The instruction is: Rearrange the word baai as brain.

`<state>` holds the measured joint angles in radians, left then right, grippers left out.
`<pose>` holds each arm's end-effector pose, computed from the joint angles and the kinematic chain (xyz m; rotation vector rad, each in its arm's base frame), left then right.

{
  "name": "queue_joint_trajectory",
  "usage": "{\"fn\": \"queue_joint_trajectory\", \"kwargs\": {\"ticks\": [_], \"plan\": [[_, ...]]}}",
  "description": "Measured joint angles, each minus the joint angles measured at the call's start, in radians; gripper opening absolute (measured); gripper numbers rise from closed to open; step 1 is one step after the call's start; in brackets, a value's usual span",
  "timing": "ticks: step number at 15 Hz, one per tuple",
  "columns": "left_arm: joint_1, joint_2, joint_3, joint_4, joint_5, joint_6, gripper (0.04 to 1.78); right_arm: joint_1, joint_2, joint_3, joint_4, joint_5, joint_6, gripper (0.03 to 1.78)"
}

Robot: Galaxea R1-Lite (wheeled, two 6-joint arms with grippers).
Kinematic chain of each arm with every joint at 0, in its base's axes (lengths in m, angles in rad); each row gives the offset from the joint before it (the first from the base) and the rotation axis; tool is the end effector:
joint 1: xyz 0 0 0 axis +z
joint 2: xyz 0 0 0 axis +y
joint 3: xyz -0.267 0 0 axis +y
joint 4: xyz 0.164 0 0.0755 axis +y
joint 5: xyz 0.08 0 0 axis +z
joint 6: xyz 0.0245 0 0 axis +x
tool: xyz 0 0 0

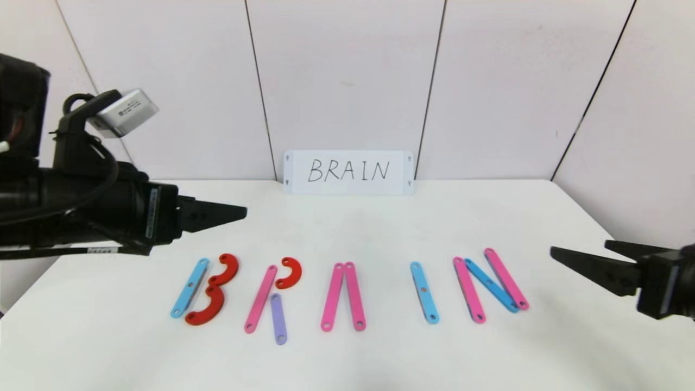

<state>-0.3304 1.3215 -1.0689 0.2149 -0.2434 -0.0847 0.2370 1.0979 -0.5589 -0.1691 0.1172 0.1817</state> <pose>0.1915 -0.0719 0.2441 -0.0602 0.4969 -0.5427 0.1502 0.0392 0.1806 0.1555 0.4018 0.3153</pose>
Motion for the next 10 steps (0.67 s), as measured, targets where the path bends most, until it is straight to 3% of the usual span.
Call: {"fn": "queue_joint_trajectory", "kwargs": {"ticks": [6, 10], "plan": [[-0.003, -0.369, 0.245, 0.031, 0.053, 0.099, 1.74, -0.035, -0.394, 0.049, 0.282, -0.026, 0.000, 1.74], [0.030, -0.606, 0.308, 0.151, 0.151, 0.124, 1.74, -0.076, -0.606, 0.084, 0.332, -0.122, -0.028, 1.74]]}}
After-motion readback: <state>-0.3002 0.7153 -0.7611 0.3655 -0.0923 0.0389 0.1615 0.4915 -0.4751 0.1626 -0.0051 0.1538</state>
